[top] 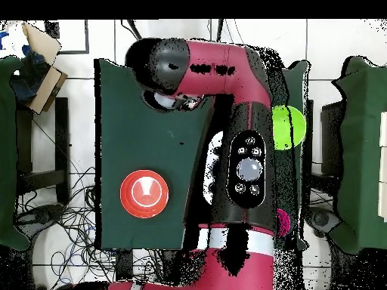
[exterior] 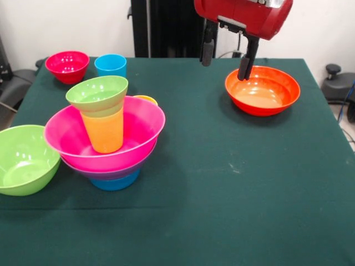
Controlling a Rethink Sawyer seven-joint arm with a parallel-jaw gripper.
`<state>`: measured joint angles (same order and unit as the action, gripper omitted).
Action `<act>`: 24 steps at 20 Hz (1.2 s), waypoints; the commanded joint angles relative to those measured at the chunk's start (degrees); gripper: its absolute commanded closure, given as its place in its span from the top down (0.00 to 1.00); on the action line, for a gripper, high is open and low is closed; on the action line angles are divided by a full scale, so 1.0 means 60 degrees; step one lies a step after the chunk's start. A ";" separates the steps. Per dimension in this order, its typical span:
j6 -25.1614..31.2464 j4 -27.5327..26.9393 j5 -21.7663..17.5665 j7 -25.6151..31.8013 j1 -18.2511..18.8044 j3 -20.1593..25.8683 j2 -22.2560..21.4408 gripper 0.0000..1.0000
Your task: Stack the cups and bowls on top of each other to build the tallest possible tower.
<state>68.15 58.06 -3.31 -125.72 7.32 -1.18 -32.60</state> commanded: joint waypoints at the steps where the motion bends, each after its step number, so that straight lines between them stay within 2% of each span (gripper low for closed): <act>1: 0.0566 -0.0968 -0.0057 -0.0756 0.0034 0.0327 0.0416 1.00; 5: 0.1954 -0.3745 -0.0041 -0.1211 0.0016 0.0487 0.1773 1.00; 7: 0.2462 -0.4766 0.0006 -0.1376 0.0010 0.0529 0.2330 1.00; 10: 0.3038 -0.5621 0.0028 -0.1388 -0.0006 0.0515 0.2774 1.00; 18: 0.2324 -0.5523 0.0083 -0.1192 -0.0114 0.0212 0.3091 1.00; 24: 0.2431 -0.5954 0.0109 -0.0804 -0.0025 0.0036 0.3375 1.00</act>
<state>79.80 24.98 -1.63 -125.72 7.28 -2.92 -16.00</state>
